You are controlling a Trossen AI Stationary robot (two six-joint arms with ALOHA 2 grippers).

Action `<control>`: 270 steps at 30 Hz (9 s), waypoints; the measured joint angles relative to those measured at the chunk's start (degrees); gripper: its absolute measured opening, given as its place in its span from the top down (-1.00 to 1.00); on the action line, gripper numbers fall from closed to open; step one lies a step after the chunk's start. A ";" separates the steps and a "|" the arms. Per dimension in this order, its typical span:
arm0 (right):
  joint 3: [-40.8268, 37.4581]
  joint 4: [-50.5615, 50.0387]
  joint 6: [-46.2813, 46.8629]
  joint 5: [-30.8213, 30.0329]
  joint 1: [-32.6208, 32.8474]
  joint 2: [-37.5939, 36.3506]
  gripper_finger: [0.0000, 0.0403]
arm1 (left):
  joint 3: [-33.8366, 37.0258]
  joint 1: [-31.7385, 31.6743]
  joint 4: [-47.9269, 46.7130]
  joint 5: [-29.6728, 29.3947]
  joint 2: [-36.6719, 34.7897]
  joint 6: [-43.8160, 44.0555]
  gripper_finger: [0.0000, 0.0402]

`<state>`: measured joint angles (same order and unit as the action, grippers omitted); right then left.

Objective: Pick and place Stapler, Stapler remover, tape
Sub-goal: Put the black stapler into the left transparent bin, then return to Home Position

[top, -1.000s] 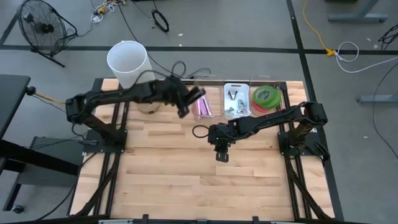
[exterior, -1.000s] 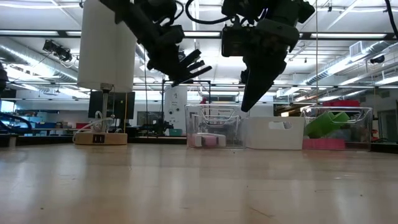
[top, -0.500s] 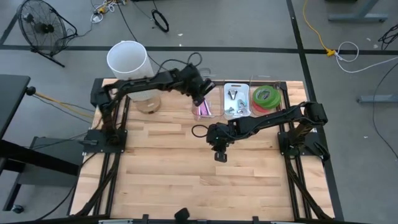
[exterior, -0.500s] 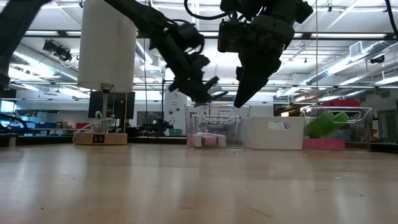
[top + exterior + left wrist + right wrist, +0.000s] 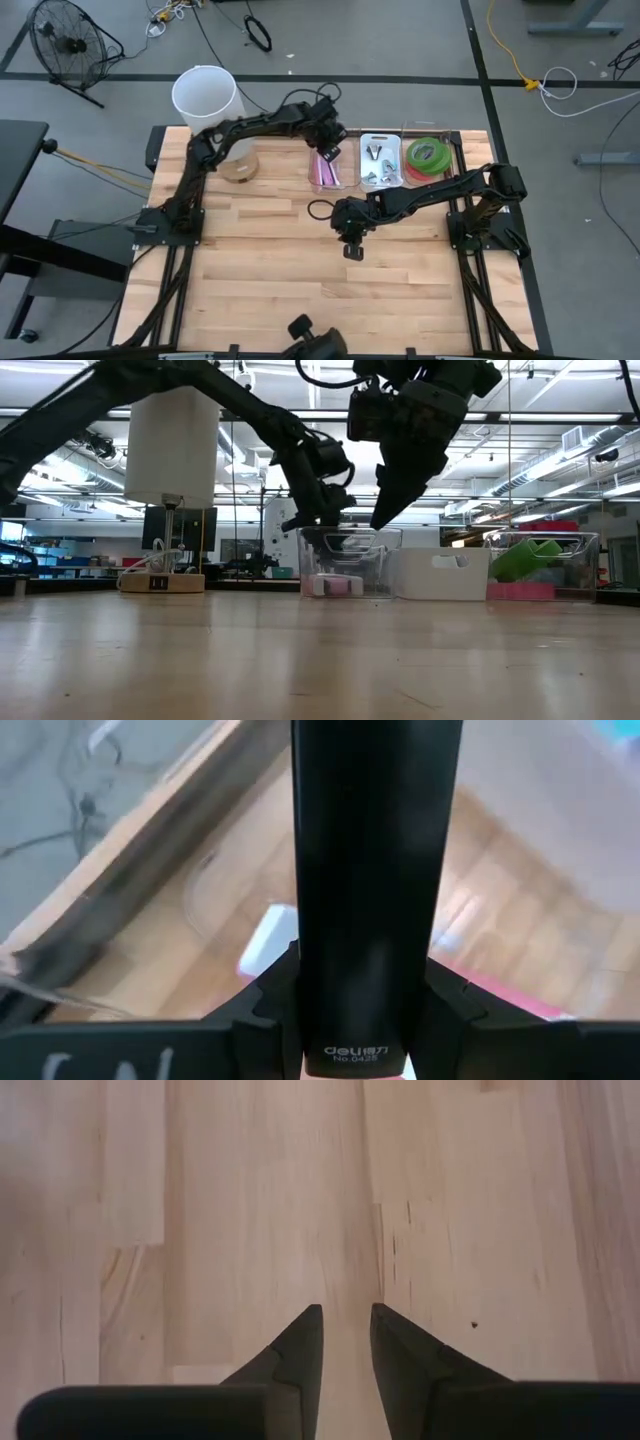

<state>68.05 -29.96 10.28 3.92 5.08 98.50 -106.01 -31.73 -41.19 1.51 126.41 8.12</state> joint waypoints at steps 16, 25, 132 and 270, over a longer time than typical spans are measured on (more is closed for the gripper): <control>0.00 3.15 -1.97 0.00 0.02 -0.02 0.56 | -0.58 -0.58 3.78 1.29 1.72 0.27 0.20; 0.00 3.35 -1.94 -0.01 0.02 -0.02 0.56 | -0.58 -0.47 3.58 1.45 1.70 1.75 -0.40; -67.27 37.17 -10.75 -10.58 -5.99 -98.47 0.56 | 96.80 30.78 30.37 10.10 -126.36 -10.23 -0.11; -67.06 30.72 -15.30 -3.43 1.49 -97.46 0.56 | 105.56 31.33 45.26 12.25 -125.79 -8.78 -0.11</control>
<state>0.99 0.75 -5.02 0.49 6.57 1.04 -0.45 -0.40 4.08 13.76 0.62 -0.67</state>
